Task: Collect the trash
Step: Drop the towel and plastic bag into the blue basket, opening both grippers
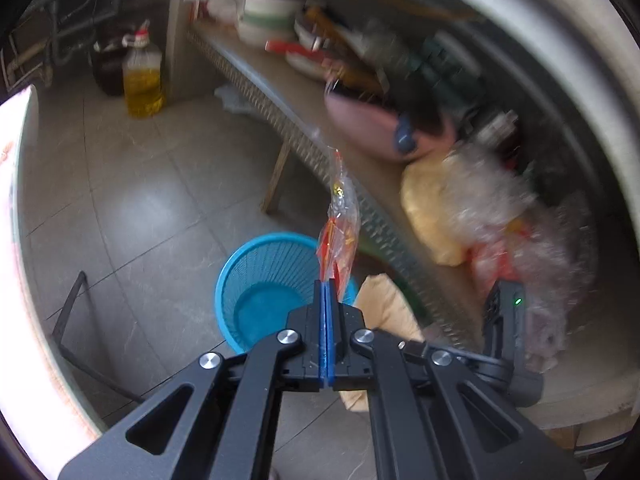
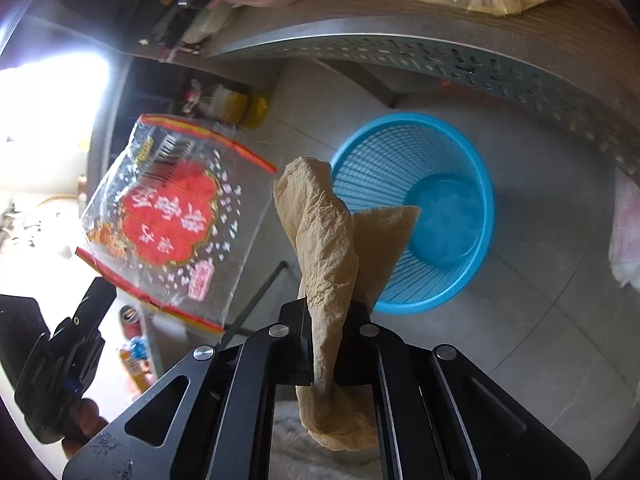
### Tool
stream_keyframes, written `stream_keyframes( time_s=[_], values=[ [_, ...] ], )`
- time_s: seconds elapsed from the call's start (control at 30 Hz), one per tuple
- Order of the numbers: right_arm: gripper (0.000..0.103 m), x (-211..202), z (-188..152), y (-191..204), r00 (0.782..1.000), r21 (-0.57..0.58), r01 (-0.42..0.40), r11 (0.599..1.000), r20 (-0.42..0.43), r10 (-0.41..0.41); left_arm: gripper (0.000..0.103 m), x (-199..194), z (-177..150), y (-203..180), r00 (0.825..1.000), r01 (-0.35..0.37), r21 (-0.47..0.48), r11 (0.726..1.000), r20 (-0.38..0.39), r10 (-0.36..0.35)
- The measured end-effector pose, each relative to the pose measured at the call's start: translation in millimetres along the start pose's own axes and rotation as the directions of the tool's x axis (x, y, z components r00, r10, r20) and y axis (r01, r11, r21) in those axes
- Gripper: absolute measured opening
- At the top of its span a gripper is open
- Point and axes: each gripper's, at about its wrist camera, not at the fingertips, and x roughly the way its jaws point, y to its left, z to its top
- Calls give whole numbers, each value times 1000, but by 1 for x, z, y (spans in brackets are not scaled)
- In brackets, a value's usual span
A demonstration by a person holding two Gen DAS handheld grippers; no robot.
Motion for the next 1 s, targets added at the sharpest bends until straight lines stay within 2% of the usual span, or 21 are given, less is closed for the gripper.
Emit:
stream_keyframes(
  time_s=[0.1,0.13,0.17,0.23,0.27,0.3,0.47,0.7,0.9,1.0],
  values=[
    [6,19,13,-1,998,-6,61,998,5,-61,2,32,1,1,997,-33,7,999,-77,33],
    [9,22,20,-5,997,-18,81,997,10,-81,10,40,1,4,994,-50,4,999,-94,51],
    [10,30,24,-4,995,-32,100,994,12,-99,26,46,1,5,993,-58,-3,998,-104,57],
    [21,48,33,-3,992,-76,122,990,3,-122,38,49,1,10,993,-68,-26,997,-100,65],
    [35,56,36,-3,989,-92,150,984,6,-150,39,46,0,13,994,-68,-36,997,-85,65],
    [42,61,40,-5,984,-103,178,978,14,-178,41,43,-2,16,995,-64,-43,997,-73,60],
    [45,72,41,-8,977,-121,211,970,60,-205,46,5,-6,30,998,-69,-63,996,-1,69],
    [45,59,27,-9,974,-118,202,972,124,-187,50,-59,-9,42,988,-94,-76,993,117,102],
    [46,40,13,12,975,-180,191,965,151,-165,53,-112,-32,53,975,-89,-90,992,193,105],
    [51,26,1,29,979,-226,168,959,149,-137,55,-137,-49,60,972,-77,-99,992,215,97]
  ],
)
